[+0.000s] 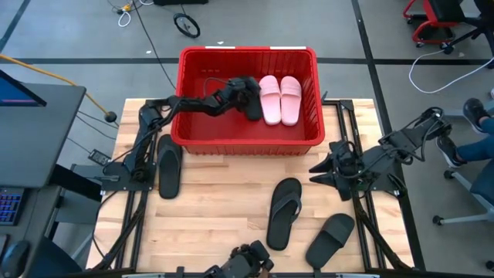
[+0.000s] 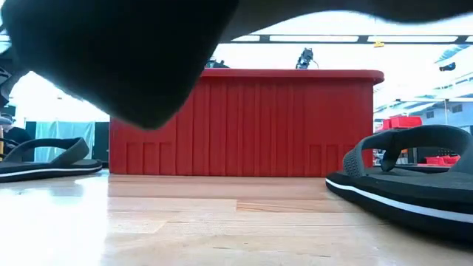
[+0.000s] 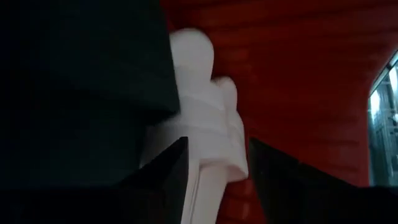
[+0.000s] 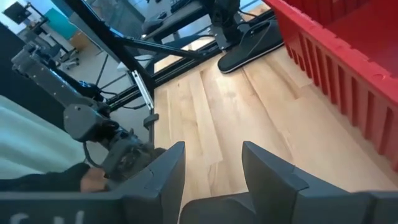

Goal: Pick and place slides into bin
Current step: Put the black slide into the red bin

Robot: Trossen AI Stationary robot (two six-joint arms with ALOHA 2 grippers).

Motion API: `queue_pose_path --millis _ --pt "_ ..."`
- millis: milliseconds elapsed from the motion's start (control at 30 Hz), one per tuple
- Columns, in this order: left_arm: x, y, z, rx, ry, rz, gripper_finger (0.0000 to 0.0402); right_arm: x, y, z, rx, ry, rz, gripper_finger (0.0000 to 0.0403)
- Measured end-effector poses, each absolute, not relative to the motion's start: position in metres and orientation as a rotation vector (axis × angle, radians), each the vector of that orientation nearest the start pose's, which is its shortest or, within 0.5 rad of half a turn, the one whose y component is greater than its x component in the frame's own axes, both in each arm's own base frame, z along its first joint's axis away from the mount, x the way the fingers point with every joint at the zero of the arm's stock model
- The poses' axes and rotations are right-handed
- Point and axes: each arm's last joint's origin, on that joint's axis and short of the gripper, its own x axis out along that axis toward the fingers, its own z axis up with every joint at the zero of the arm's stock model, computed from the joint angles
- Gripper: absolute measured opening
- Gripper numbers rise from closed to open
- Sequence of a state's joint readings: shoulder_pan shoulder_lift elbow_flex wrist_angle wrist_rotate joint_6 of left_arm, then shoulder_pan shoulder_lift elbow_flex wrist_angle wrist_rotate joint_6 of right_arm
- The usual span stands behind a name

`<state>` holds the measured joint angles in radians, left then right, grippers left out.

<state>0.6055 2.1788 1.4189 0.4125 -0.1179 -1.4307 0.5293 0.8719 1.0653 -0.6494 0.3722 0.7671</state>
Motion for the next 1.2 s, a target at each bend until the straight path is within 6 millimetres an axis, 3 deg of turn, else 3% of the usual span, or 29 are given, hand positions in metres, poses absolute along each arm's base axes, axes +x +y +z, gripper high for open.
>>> queue_pose_path --millis 133,267,500,700,867,1033,1200 --pt "0.395 0.273 0.162 -1.449 -0.206 0.819 0.0163 0.148 0.079 0.368 0.545 0.461 0.006 0.0165" --pt "0.389 0.277 0.156 -1.576 -0.200 0.857 0.0162 0.148 0.082 0.368 0.561 0.465 0.018 0.0165" --pt "0.401 0.275 0.191 -1.449 -0.420 0.529 0.0162 0.146 0.086 0.368 0.554 0.470 0.042 0.0165" --pt "0.414 0.259 0.252 -1.275 -0.638 0.091 0.0162 0.144 0.088 0.366 0.562 0.535 0.124 0.0165" --pt "0.429 0.231 0.317 -1.109 -0.745 -0.209 0.0162 0.137 0.092 0.350 0.676 0.818 0.200 0.0165" --pt "0.445 0.192 0.391 -0.927 -0.751 -0.404 0.0162 0.131 0.110 0.312 0.834 1.149 0.120 0.0164" --pt "0.452 0.142 0.462 -0.778 -0.683 -0.506 0.0162 0.131 0.140 0.254 0.911 1.350 0.039 0.0162"
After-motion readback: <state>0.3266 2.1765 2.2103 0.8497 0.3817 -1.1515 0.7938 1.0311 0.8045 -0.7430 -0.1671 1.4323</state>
